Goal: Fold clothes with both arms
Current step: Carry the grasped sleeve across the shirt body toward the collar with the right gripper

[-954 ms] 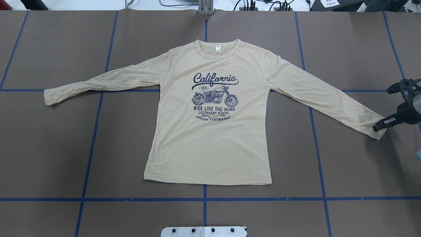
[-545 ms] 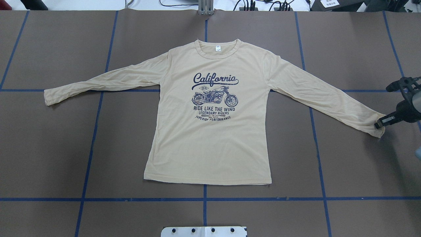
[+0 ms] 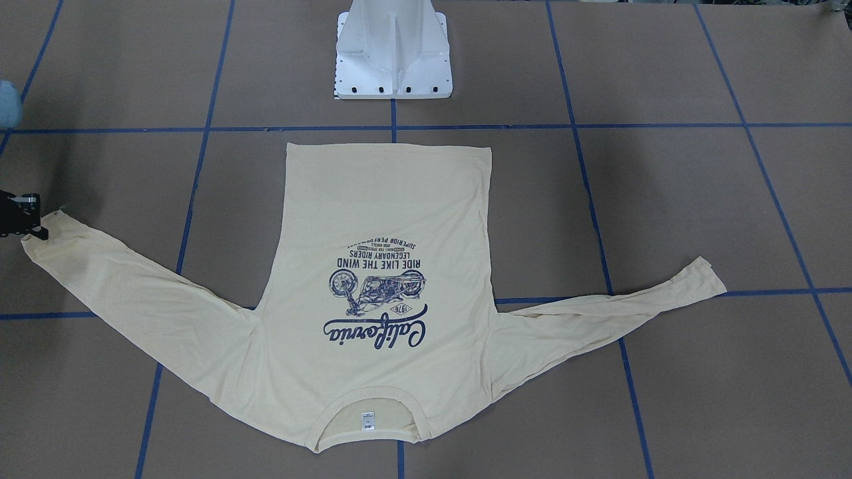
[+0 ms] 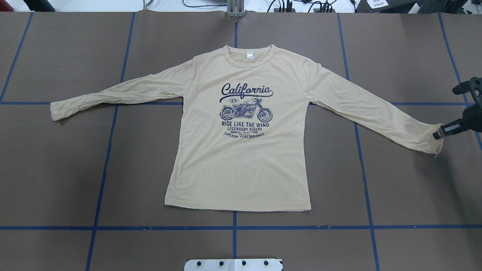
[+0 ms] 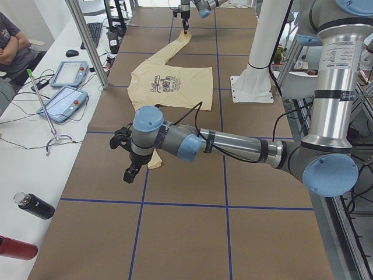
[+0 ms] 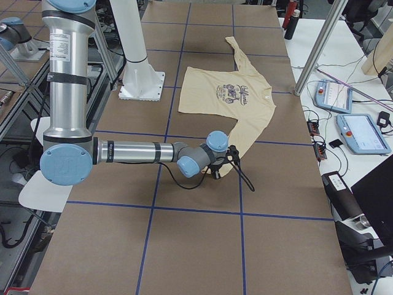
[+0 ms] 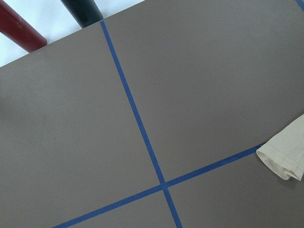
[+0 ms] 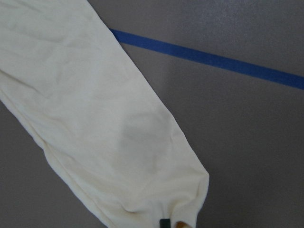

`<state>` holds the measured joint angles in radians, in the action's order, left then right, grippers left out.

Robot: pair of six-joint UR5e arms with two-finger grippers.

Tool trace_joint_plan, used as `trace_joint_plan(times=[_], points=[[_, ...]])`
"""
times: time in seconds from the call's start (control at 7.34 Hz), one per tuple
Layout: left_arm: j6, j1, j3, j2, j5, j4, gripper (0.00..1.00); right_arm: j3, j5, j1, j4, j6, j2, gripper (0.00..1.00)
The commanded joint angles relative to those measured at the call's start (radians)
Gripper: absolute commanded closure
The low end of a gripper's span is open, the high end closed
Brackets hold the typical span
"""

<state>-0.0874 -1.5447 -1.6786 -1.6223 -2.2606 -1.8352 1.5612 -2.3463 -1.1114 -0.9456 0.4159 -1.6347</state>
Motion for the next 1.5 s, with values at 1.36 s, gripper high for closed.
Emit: trace_joint_plan(times=[1.36], points=[[0.003, -0.003, 0.01, -0.002, -0.034, 0.004, 0.0, -0.284, -0.031, 0.19, 0.001, 0.64, 0.955, 1.0]])
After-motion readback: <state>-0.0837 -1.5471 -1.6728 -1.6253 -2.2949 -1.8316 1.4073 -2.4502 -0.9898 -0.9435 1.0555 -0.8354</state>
